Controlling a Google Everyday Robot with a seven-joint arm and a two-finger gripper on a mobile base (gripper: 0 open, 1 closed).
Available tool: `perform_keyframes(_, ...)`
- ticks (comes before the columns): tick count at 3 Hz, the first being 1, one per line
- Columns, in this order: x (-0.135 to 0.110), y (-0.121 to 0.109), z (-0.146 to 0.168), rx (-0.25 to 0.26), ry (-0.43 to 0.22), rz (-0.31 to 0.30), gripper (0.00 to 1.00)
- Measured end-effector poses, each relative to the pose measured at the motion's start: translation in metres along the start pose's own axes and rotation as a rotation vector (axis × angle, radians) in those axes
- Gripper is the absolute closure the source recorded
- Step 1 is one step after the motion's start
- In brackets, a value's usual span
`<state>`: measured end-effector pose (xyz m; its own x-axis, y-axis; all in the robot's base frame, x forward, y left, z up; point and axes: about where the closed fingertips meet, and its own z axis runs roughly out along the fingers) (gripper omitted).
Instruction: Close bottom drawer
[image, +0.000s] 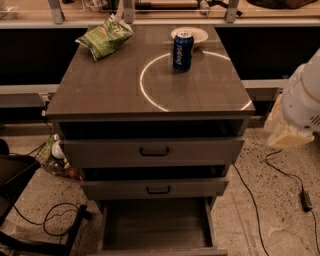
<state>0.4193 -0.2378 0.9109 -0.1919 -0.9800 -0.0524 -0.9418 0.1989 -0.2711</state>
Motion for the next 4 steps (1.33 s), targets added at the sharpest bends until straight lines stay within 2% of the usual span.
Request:
perform_keyframes(1, 0.048, 0.038, 0.070, -0.063, 0.110, -0.021, 0.93)
perform_keyframes(2, 0.071, 0.069, 0.120, -0.137, 0.168, -0.033, 1.00)
perform_keyframes(3, 0.071, 0.070, 0.120, -0.137, 0.168, -0.033, 1.00)
perform_keyframes(4, 0.060, 0.073, 0.147, -0.164, 0.167, -0.033, 1.00)
